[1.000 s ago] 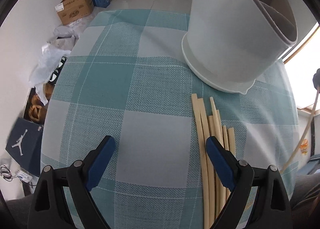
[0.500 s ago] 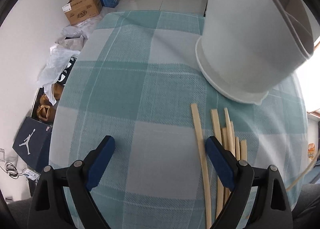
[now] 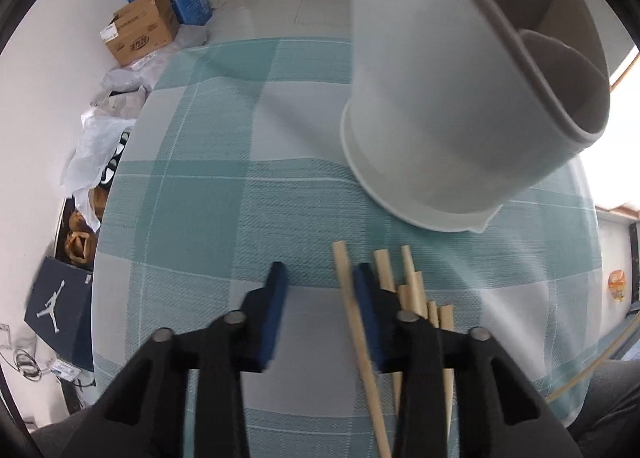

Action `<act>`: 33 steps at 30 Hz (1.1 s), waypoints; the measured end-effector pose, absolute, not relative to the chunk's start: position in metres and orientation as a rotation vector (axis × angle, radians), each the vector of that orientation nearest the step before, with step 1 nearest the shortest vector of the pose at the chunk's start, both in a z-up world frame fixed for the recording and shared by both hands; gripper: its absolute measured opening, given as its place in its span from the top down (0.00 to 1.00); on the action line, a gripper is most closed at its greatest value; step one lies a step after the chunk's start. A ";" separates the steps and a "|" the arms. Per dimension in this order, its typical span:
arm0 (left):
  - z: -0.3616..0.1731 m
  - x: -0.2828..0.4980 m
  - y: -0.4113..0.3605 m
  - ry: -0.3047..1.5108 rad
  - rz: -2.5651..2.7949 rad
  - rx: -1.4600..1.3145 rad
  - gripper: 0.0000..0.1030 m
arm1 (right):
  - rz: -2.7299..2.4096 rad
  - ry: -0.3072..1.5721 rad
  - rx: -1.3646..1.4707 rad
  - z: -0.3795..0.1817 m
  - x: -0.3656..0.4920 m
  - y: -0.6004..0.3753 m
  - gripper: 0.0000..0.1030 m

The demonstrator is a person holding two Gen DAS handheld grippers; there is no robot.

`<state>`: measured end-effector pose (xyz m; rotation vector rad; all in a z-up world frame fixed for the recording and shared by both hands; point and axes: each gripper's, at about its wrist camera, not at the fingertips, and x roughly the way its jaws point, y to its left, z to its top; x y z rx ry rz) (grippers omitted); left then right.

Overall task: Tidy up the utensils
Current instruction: 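Close the left gripper on another chopstick while the right gripper holds its chopstick, then lift both held chopsticks and carry them above the utensil holder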

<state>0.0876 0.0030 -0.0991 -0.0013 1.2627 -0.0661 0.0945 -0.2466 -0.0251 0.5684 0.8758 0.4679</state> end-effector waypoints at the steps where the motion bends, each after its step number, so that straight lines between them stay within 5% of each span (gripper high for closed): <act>1: -0.098 0.088 0.000 1.263 -0.079 0.002 0.90 | 0.471 0.871 0.569 -0.024 0.094 -0.246 0.96; 5: -0.098 0.090 0.008 1.248 -0.082 -0.059 0.98 | 0.472 0.860 0.558 -0.021 0.092 -0.244 0.96; 33: 0.032 0.016 0.041 0.575 -0.128 -0.279 0.98 | 0.552 0.660 0.318 0.029 0.054 -0.191 0.96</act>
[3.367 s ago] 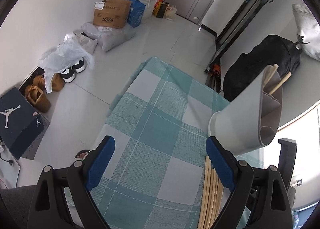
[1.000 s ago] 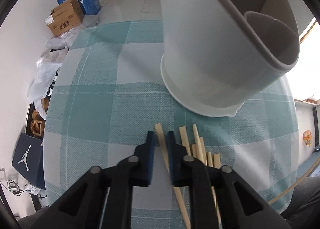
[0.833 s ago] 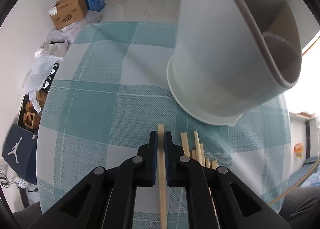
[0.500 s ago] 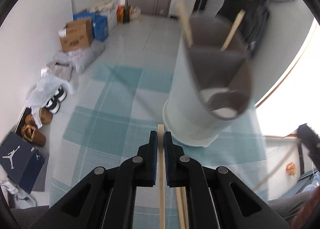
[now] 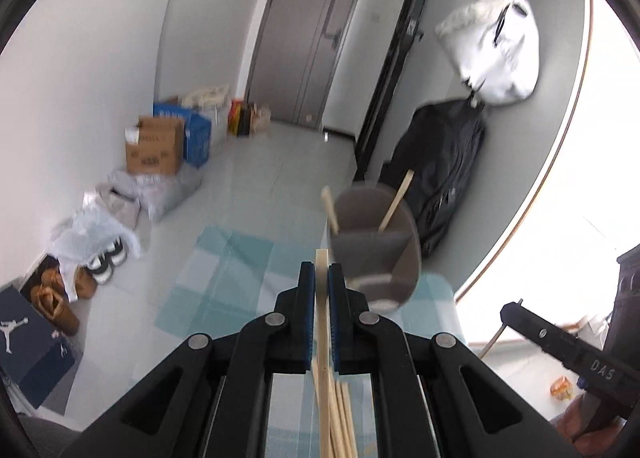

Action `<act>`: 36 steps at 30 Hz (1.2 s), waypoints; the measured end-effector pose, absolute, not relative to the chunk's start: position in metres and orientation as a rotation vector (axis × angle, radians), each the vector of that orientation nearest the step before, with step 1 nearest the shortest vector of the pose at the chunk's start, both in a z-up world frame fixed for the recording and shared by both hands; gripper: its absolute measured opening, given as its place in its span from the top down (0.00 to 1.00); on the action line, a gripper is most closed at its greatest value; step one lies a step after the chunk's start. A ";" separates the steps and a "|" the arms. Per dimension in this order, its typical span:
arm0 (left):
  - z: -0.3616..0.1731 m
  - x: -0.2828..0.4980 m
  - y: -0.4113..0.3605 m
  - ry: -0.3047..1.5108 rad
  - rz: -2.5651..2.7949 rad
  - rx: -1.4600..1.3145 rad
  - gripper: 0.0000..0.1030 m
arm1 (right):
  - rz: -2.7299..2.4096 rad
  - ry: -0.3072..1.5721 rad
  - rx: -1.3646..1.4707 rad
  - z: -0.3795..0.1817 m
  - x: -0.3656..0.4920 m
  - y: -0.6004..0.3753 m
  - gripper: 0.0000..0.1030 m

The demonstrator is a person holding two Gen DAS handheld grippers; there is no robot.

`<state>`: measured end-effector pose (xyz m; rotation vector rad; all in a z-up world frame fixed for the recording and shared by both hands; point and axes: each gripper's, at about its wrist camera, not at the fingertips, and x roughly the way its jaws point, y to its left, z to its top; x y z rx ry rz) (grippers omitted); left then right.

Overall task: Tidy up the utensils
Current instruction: 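Lift both held chopsticks and carry them above the utensil holder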

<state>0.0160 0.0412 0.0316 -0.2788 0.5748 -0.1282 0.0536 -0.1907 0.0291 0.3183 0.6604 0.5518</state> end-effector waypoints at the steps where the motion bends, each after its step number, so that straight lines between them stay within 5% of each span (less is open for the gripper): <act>1: 0.038 0.017 0.041 0.553 -0.136 -0.283 0.98 | 0.549 0.662 0.322 0.032 0.054 -0.192 0.96; 19: 0.127 0.062 0.050 0.325 -0.205 -0.363 0.98 | 0.499 0.543 0.296 0.158 0.102 -0.185 0.96; 36: 0.118 0.131 0.045 0.274 -0.047 -0.341 0.98 | 0.464 0.487 0.304 0.163 0.180 -0.169 0.96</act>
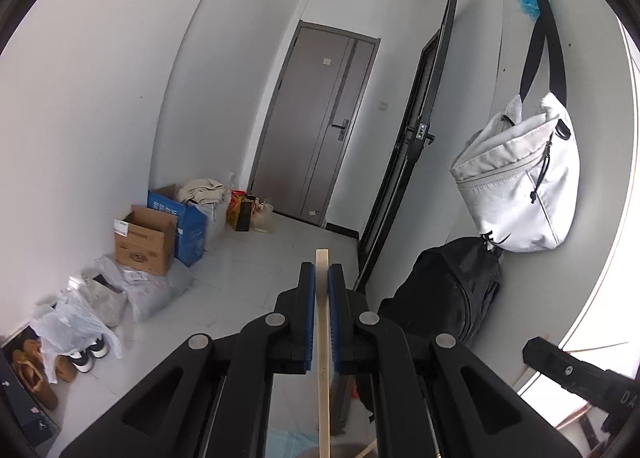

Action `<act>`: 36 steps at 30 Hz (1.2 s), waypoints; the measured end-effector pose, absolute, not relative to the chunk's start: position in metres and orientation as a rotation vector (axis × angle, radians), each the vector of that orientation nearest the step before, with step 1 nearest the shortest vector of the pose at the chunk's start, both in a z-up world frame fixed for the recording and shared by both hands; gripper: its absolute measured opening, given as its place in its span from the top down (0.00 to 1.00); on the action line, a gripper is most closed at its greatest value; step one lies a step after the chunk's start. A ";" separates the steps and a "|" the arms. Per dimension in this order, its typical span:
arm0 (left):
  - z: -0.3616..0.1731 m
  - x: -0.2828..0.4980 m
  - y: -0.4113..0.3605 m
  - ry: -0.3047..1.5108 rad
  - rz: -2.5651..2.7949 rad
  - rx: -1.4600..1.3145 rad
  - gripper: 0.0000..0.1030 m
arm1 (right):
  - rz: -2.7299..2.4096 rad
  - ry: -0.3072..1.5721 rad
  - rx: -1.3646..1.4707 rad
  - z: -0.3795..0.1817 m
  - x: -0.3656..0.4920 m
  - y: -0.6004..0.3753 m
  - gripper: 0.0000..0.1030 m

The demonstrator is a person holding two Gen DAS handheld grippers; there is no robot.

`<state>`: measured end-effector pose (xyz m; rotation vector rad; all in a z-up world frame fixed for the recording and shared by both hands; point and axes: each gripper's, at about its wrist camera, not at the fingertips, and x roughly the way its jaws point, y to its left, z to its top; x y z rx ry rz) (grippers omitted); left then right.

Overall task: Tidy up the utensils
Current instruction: 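Lift both held chopsticks and carry them above the utensil holder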

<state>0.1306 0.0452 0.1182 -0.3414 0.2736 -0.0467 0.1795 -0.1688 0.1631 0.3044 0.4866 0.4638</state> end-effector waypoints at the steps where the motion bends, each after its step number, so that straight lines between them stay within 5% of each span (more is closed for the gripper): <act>1: 0.117 0.134 0.045 0.274 -0.038 -0.343 0.98 | 0.464 0.485 0.306 0.162 0.183 -0.167 0.96; 36: 0.073 0.150 0.016 0.229 -0.084 -0.196 0.98 | 0.439 0.576 0.199 0.092 0.217 -0.143 0.96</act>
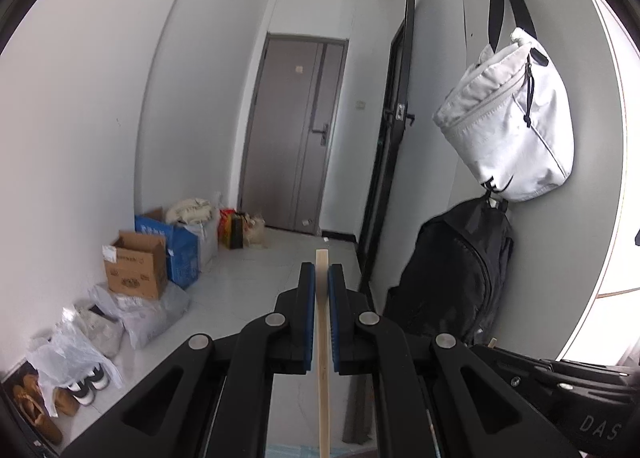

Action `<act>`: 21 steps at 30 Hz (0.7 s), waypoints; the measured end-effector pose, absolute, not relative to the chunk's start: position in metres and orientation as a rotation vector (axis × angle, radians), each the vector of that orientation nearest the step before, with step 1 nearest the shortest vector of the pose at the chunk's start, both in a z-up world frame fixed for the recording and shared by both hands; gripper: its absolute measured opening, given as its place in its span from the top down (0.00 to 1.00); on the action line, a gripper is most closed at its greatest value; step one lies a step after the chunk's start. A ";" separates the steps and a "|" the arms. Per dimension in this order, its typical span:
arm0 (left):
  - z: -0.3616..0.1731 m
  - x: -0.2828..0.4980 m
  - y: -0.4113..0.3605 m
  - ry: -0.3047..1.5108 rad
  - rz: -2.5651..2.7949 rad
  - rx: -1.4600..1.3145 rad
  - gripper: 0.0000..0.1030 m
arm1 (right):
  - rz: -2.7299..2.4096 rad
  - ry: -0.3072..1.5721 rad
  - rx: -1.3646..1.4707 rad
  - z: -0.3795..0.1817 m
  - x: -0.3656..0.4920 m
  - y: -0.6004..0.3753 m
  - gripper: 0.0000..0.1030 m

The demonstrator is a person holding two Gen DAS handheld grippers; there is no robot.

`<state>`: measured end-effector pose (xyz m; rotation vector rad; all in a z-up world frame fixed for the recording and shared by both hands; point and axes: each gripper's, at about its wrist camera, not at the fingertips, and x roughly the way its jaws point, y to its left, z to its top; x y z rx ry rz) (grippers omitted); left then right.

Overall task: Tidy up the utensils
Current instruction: 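Lift both held chopsticks and carry them above the utensil holder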

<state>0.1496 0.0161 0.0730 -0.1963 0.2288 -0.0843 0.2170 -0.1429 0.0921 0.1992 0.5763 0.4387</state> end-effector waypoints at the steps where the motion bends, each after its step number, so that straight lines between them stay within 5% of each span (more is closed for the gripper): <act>1: 0.072 0.150 0.016 0.239 -0.090 -0.196 0.98 | 0.441 0.583 0.197 0.091 0.217 -0.143 0.96; 21: 0.088 0.124 0.037 0.462 -0.386 -0.267 0.97 | 0.496 0.630 0.288 0.088 0.201 -0.141 0.91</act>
